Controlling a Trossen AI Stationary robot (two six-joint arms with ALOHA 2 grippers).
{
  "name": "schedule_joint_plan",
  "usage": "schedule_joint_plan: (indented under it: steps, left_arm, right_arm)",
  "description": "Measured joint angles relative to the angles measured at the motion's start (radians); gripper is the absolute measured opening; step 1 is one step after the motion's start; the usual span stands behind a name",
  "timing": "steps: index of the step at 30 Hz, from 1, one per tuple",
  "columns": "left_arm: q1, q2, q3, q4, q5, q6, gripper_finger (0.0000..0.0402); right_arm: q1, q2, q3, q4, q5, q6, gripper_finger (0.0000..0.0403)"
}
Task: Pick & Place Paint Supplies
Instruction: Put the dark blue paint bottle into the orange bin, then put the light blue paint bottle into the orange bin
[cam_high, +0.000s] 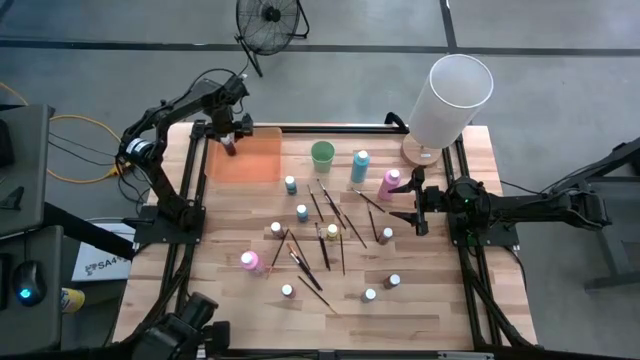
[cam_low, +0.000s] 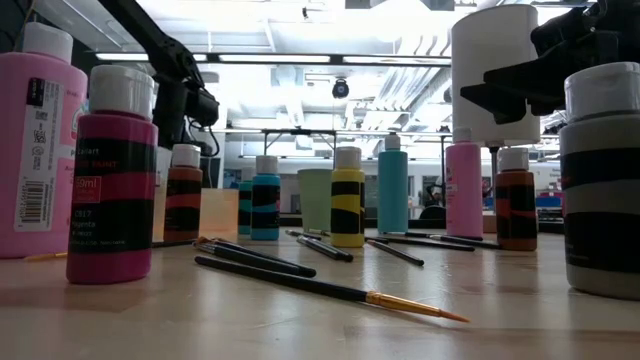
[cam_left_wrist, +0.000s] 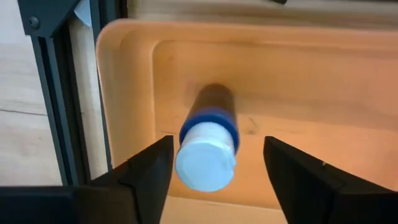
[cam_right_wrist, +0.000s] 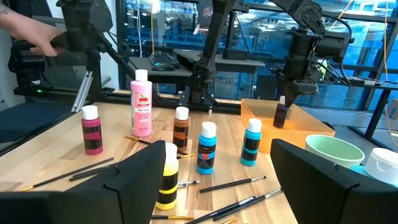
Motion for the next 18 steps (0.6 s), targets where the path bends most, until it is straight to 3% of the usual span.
schedule_joint_plan:
  steps: [5,8,12,18]
  left_arm:
    - [0.000,-0.016,0.074,-0.023,-0.005,0.037,0.0252]
    - [-0.026,-0.037,0.130,-0.053,0.051,0.093,0.0246]
    - [-0.114,-0.042,0.196,-0.100,0.190,0.176,0.0235]
    - [-0.296,-0.042,0.222,-0.091,0.210,0.166,0.0230]
  right_arm:
    - [0.000,0.000,0.000,0.000,0.000,0.000,0.0286]
    - [0.000,0.000,0.000,0.000,0.000,0.000,0.0286]
    - [0.000,0.000,0.000,0.000,0.000,0.000,0.0286]
    - [0.000,0.000,0.000,0.000,0.000,0.000,0.0286]
